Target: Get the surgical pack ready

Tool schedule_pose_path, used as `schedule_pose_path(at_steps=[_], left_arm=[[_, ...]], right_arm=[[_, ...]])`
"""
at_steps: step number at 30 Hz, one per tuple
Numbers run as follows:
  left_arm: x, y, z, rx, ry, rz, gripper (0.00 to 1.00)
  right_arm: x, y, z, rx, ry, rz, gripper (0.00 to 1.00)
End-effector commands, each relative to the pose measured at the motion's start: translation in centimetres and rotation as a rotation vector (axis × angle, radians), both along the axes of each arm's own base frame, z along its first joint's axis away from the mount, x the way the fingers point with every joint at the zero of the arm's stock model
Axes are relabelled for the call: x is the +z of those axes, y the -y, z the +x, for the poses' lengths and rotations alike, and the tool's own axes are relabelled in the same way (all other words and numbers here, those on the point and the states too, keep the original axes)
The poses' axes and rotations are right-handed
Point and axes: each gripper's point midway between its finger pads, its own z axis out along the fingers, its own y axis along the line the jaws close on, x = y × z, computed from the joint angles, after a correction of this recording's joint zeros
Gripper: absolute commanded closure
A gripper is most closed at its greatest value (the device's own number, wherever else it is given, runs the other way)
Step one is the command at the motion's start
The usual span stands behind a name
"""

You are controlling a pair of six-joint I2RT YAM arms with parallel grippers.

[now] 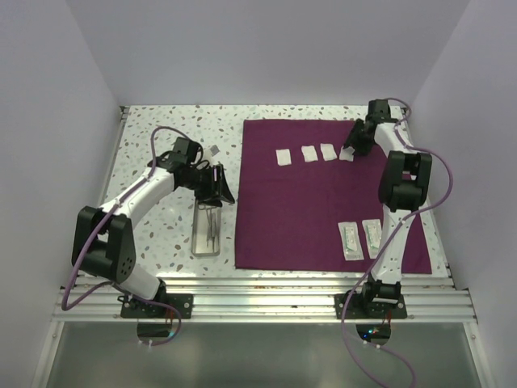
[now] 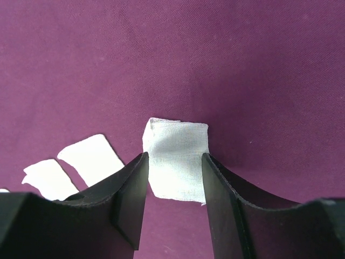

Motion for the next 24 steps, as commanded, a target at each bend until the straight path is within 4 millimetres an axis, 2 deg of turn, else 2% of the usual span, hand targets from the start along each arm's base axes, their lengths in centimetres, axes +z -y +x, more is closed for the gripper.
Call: schedule_pose_path(at_steps=[1, 6, 17, 24], left_arm=[[1.4, 0.7, 1.0, -0.009, 0.029, -0.033, 0.44], [1.4, 0.7, 1.0, -0.01, 0.026, -0.034, 0.44], [1.3, 0.9, 1.1, -0.003, 0.019, -0.041, 0.44], [1.1, 1.0, 1.0, -0.001, 0.011, -0.044, 0.44]], right_arm=[[2.0, 1.0, 0.4, 0.009, 0.052, -0.049, 0.52], [1.5, 1.1, 0.5, 0.011, 0.043, -0.049, 0.53], [3.9, 1.5, 0.3, 0.014, 0.098, -0.061, 0.54], [2.8, 2.0, -0.3, 0.011, 0.074, -0.06, 0.54]])
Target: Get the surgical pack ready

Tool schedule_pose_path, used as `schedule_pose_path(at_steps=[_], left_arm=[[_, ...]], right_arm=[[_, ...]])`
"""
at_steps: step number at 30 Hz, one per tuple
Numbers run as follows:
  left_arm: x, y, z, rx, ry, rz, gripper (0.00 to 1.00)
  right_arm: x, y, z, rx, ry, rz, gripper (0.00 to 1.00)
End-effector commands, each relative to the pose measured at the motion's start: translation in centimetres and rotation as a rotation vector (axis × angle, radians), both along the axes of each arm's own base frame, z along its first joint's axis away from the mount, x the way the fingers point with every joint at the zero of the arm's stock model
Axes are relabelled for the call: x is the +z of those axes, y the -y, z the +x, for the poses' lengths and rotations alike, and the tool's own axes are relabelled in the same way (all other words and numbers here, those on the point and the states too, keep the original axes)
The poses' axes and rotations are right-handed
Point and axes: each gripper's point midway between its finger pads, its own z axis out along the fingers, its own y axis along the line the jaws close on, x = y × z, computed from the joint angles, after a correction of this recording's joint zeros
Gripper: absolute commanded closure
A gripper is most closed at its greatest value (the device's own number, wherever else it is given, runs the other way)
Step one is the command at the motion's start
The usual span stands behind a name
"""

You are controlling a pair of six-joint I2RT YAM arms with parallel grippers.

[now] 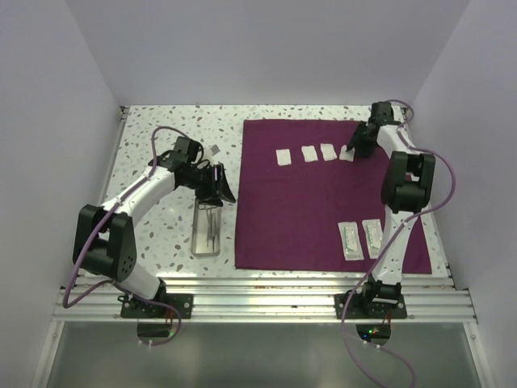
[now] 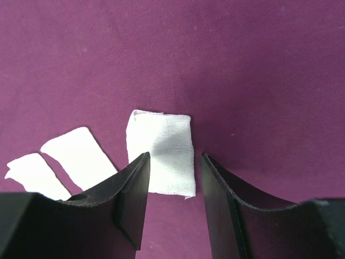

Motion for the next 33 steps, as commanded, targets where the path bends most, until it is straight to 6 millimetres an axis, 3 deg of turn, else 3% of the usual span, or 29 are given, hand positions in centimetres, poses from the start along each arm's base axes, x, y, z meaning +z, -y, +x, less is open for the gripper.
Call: schedule_pose_path(at_steps=[1, 17, 23, 30, 33], left_arm=[[1.2, 0.8, 0.8, -0.004, 0.026, -0.036, 0.44], [0.7, 1.2, 0.6, -0.014, 0.007, -0.044, 0.44], [0.7, 1.4, 0.5, -0.016, 0.001, -0.046, 0.44], [1.0, 1.5, 0.7, -0.018, 0.007, -0.048, 0.44], [1.1, 1.5, 0.9, -0.018, 0.011, -0.049, 0.44]], right_arm=[[2.9, 0.8, 0.6, 0.001, 0.067, -0.028, 0.54], [-0.6, -0.4, 0.3, 0.032, 0.019, 0.04, 0.59], [-0.8, -0.7, 0.8, 0.032, 0.027, 0.058, 0.64], [1.2, -1.6, 1.6, 0.011, 0.095, 0.129, 0.84], [2.5, -1.8, 1.7, -0.009, 0.113, 0.14, 1.0]])
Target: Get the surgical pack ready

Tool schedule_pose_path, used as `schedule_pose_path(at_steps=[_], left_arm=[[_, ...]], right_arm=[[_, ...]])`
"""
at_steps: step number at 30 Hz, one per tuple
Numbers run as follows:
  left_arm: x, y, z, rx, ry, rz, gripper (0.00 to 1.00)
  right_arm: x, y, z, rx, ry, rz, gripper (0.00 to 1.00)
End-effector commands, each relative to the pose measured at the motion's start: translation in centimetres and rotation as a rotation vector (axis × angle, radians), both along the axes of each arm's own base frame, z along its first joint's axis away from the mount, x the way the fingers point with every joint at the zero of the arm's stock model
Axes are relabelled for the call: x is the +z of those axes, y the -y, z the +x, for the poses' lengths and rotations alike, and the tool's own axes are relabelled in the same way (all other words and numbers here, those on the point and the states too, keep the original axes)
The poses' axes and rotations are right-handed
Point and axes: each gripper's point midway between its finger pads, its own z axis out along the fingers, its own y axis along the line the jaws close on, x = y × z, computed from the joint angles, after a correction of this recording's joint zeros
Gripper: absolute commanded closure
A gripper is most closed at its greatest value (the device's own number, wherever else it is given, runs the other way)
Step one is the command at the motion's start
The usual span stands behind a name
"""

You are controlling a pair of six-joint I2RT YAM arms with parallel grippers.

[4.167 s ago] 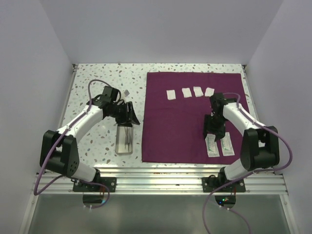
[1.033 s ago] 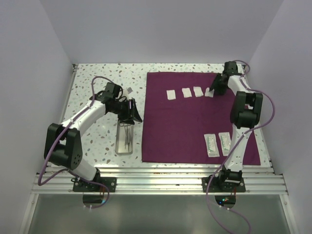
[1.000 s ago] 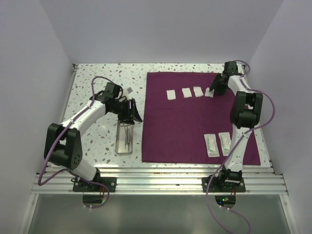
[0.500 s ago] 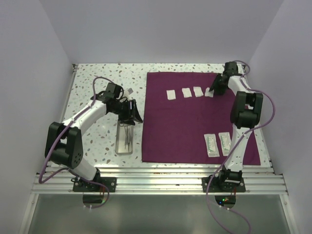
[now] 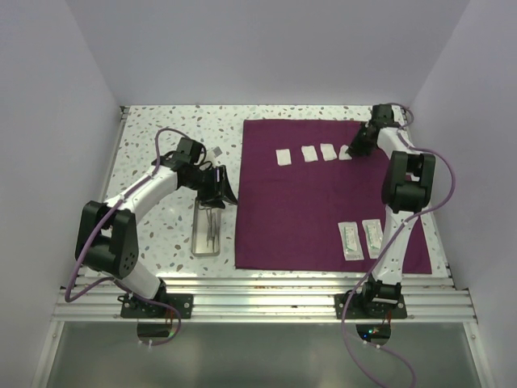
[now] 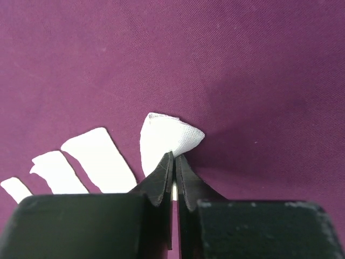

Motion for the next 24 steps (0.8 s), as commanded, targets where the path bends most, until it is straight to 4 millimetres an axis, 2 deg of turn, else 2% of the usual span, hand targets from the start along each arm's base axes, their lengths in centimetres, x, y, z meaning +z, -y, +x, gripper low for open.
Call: schedule_pose_path(at_steps=[1, 5, 8, 11, 17, 18, 19, 21, 23, 24], left_arm=[[1.7, 0.9, 1.2, -0.008, 0.048, -0.037, 0.44], [2.0, 0.9, 1.2, -0.012, 0.052, -0.037, 0.44], [1.8, 0.9, 1.2, -0.012, 0.049, -0.036, 0.44], [1.8, 1.1, 1.3, -0.015, 0.049, -0.045, 0.44], [1.9, 1.8, 1.5, -0.024, 0.048, -0.057, 0.45], [2.0, 1.8, 1.5, -0.024, 0.049, -0.059, 0.45], [2.0, 1.8, 1.5, -0.025, 0.048, -0.057, 0.44], [1.9, 1.8, 1.5, -0.026, 0.047, -0.055, 0.44], [1.9, 1.8, 1.4, -0.025, 0.044, -0.053, 0.45], [1.8, 1.8, 1.4, -0.025, 0.043, -0.053, 0.44]], right_arm=[[3.6, -0.4, 1.0, -0.026, 0.09, 0.031, 1.0], [6.4, 0.1, 0.9, -0.036, 0.145, 0.007, 1.0], [8.6, -0.8, 0.8, -0.002, 0.194, 0.029, 1.0], [9.9, -2.1, 0.6, 0.043, 0.226, 0.068, 1.0], [9.8, -5.2, 0.4, 0.147, 0.237, 0.132, 1.0], [9.0, -5.5, 0.5, 0.16, 0.217, 0.137, 1.0], [9.2, -5.9, 0.7, 0.182, 0.219, 0.141, 1.0], [8.1, -6.8, 0.9, 0.207, 0.203, 0.14, 1.0], [8.1, -7.5, 1.3, 0.241, 0.202, 0.12, 1.0], [7.1, -7.5, 1.4, 0.257, 0.187, 0.101, 1.0]])
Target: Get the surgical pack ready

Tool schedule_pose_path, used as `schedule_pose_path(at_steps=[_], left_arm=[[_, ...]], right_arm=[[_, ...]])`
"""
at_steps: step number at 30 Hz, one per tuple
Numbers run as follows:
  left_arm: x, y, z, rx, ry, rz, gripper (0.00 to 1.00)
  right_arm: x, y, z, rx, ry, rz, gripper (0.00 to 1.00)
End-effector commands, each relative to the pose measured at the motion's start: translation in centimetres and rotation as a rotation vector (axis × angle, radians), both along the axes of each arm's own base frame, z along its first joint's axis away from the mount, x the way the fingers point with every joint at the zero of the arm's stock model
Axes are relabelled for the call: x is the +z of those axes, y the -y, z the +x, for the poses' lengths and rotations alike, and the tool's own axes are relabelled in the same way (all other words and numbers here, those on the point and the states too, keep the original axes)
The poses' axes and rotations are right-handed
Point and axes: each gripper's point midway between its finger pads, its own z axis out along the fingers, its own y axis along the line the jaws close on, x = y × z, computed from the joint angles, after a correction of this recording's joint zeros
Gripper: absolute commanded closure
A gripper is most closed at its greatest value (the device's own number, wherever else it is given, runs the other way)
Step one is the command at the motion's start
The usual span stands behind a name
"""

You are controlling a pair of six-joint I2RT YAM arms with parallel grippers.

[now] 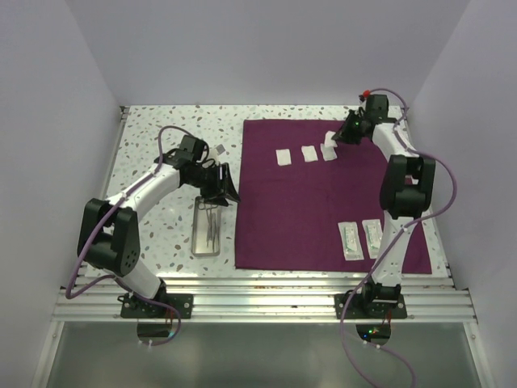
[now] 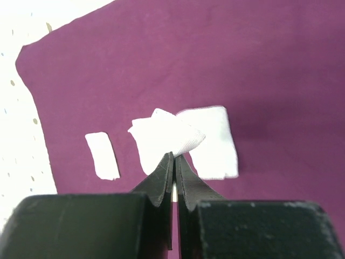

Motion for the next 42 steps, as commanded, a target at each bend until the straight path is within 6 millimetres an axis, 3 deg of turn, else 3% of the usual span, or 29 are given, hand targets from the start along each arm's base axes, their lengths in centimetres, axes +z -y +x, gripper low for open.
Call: schedule_pose_path(at_steps=[1, 20, 34, 42], left_arm=[[1.3, 0.8, 0.8, -0.009, 0.034, -0.034, 0.45], [0.8, 0.8, 0.4, -0.017, 0.023, -0.034, 0.45], [0.5, 0.8, 0.3, -0.02, 0.018, -0.035, 0.45], [0.4, 1.0, 0.3, -0.026, 0.01, -0.043, 0.45]], right_arm=[[0.5, -1.3, 1.0, 0.088, 0.03, -0.037, 1.0], [-3.5, -0.4, 0.2, 0.173, -0.057, -0.137, 1.0], [-5.1, 0.0, 0.7, 0.172, -0.09, -0.167, 1.0], [-4.8, 0.1, 0.8, 0.168, -0.089, -0.191, 0.86]])
